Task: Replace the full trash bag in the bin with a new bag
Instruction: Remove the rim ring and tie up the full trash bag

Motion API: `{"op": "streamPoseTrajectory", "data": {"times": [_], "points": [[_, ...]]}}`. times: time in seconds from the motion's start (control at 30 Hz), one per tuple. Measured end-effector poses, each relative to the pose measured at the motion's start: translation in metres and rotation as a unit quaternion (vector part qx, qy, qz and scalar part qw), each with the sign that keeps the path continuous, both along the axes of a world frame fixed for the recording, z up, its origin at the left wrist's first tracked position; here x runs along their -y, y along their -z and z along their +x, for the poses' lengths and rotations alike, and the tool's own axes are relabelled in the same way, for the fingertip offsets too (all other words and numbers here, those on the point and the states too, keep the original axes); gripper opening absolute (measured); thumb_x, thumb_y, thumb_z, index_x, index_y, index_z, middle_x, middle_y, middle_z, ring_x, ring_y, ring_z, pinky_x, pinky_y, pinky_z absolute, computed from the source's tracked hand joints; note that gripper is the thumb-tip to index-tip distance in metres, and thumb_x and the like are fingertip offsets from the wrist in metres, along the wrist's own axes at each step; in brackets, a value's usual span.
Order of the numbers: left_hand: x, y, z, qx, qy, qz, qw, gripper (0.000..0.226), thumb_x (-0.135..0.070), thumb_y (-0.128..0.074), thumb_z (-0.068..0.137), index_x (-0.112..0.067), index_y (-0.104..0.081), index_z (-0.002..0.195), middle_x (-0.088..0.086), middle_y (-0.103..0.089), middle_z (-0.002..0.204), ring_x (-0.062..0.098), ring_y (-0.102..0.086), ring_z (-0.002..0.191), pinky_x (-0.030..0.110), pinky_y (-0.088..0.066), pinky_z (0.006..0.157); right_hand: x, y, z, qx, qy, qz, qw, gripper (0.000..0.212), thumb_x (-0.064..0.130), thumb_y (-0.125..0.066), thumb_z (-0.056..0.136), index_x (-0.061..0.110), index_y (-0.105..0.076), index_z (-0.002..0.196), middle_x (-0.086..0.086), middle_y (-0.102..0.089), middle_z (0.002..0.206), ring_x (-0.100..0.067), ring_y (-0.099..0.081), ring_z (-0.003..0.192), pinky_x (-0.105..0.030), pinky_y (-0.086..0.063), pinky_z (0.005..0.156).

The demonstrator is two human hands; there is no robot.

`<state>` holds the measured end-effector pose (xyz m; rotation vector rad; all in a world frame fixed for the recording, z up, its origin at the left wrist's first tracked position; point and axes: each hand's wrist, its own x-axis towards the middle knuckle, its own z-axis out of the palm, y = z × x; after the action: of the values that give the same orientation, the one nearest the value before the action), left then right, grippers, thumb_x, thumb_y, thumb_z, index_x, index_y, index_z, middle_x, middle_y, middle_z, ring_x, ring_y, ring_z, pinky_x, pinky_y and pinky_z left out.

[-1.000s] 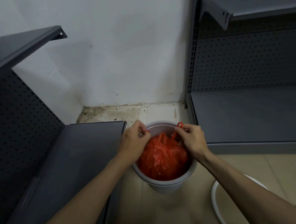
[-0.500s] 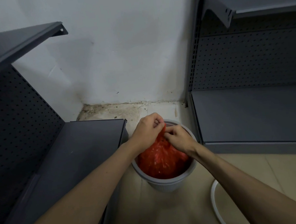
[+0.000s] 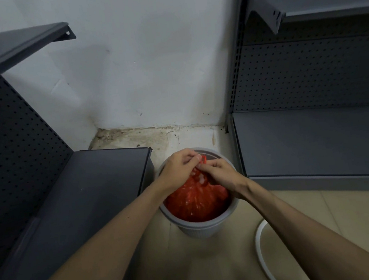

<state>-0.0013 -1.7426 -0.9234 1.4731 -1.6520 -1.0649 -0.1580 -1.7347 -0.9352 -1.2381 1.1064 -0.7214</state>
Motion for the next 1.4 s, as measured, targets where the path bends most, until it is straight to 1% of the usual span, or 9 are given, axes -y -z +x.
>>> {"op": "streamPoseTrajectory", "data": {"times": [0.1, 0.23, 0.43, 0.6, 0.7, 0.8, 1.0, 1.27, 1.4], "points": [[-0.003, 0.018, 0.006, 0.044, 0.014, 0.055, 0.997, 0.024, -0.020, -0.048, 0.100, -0.016, -0.070, 0.091, -0.004, -0.062, 0.052, 0.013, -0.059, 0.047, 0.017, -0.042, 0.041, 0.000, 0.001, -0.008, -0.002, -0.023, 0.013, 1.000, 0.032, 0.022, -0.063, 0.091, 0.005, -0.069, 0.065, -0.010, -0.067, 0.068, -0.016, -0.060, 0.064, -0.018, -0.047, 0.063], [0.000, 0.029, 0.014, 0.068, 0.049, 0.096, 0.992, 0.029, 0.001, -0.055, 0.087, -0.022, -0.072, 0.089, 0.005, -0.070, 0.069, 0.027, -0.068, 0.062, 0.033, -0.057, 0.055, -0.002, 0.003, -0.017, -0.038, -0.058, -0.018, 0.997, 0.016, 0.013, -0.071, 0.085, 0.007, -0.076, 0.071, -0.016, -0.074, 0.082, -0.012, -0.068, 0.075, -0.016, -0.051, 0.073], [0.003, 0.033, 0.016, 0.130, 0.098, 0.048, 0.986, 0.029, -0.011, -0.081, 0.073, -0.037, -0.068, 0.073, -0.013, -0.068, 0.072, -0.006, -0.062, 0.064, 0.012, -0.045, 0.065, -0.007, 0.017, -0.023, -0.055, -0.044, -0.063, 0.995, 0.006, 0.003, -0.076, 0.077, 0.005, -0.079, 0.082, -0.013, -0.076, 0.083, -0.012, -0.069, 0.078, -0.023, -0.055, 0.084], [0.002, 0.039, 0.009, 0.100, 0.049, 0.052, 0.992, 0.022, -0.013, -0.073, 0.083, -0.032, -0.069, 0.072, -0.010, -0.069, 0.064, 0.000, -0.063, 0.057, 0.017, -0.048, 0.056, -0.009, 0.026, -0.022, -0.133, -0.020, -0.136, 0.982, 0.014, 0.006, -0.075, 0.079, 0.017, -0.080, 0.087, 0.009, -0.076, 0.082, -0.006, -0.068, 0.085, -0.025, -0.052, 0.090], [0.000, 0.038, 0.005, 0.058, 0.011, 0.089, 0.994, 0.021, -0.012, -0.070, 0.085, -0.028, -0.071, 0.072, -0.011, -0.068, 0.057, -0.001, -0.061, 0.052, 0.014, -0.047, 0.049, -0.009, 0.028, -0.016, -0.195, 0.013, -0.197, 0.961, 0.015, 0.009, -0.073, 0.080, 0.019, -0.080, 0.090, 0.003, -0.073, 0.088, -0.014, -0.065, 0.087, -0.034, -0.050, 0.091], [-0.002, 0.037, 0.005, -0.033, -0.031, 0.163, 0.986, 0.017, -0.007, -0.065, 0.086, -0.012, -0.075, 0.074, 0.004, -0.071, 0.063, 0.012, -0.063, 0.055, 0.021, -0.051, 0.051, -0.009, 0.031, -0.011, -0.211, 0.042, -0.238, 0.947, 0.015, 0.010, -0.070, 0.083, 0.018, -0.079, 0.093, -0.002, -0.070, 0.088, -0.017, -0.064, 0.085, -0.039, -0.051, 0.086], [-0.008, 0.039, 0.015, -0.168, 0.000, 0.261, 0.951, 0.021, 0.004, -0.054, 0.093, -0.006, -0.071, 0.102, 0.008, -0.071, 0.073, 0.013, -0.067, 0.062, 0.025, -0.057, 0.059, -0.013, 0.034, 0.002, -0.157, 0.074, -0.226, 0.959, 0.013, 0.010, -0.073, 0.082, 0.016, -0.079, 0.091, -0.002, -0.072, 0.087, -0.017, -0.065, 0.084, -0.039, -0.052, 0.084], [-0.008, 0.046, 0.017, -0.171, -0.014, 0.279, 0.945, 0.016, -0.001, -0.057, 0.094, 0.000, -0.069, 0.105, 0.008, -0.067, 0.075, 0.010, -0.066, 0.065, 0.025, -0.055, 0.059, -0.015, 0.039, -0.002, -0.056, 0.087, -0.145, 0.984, 0.012, 0.010, -0.073, 0.082, 0.017, -0.079, 0.090, 0.000, -0.077, 0.089, -0.013, -0.071, 0.087, -0.031, -0.056, 0.087], [-0.008, 0.035, 0.012, -0.066, -0.007, 0.207, 0.976, 0.017, -0.006, -0.053, 0.098, -0.009, -0.069, 0.094, 0.006, -0.061, 0.070, 0.014, -0.061, 0.059, 0.027, -0.056, 0.054, -0.021, 0.036, -0.002, 0.024, 0.093, -0.071, 0.993, 0.012, 0.016, -0.072, 0.085, 0.020, -0.079, 0.093, 0.002, -0.078, 0.090, -0.008, -0.072, 0.087, -0.017, -0.055, 0.077]]}}
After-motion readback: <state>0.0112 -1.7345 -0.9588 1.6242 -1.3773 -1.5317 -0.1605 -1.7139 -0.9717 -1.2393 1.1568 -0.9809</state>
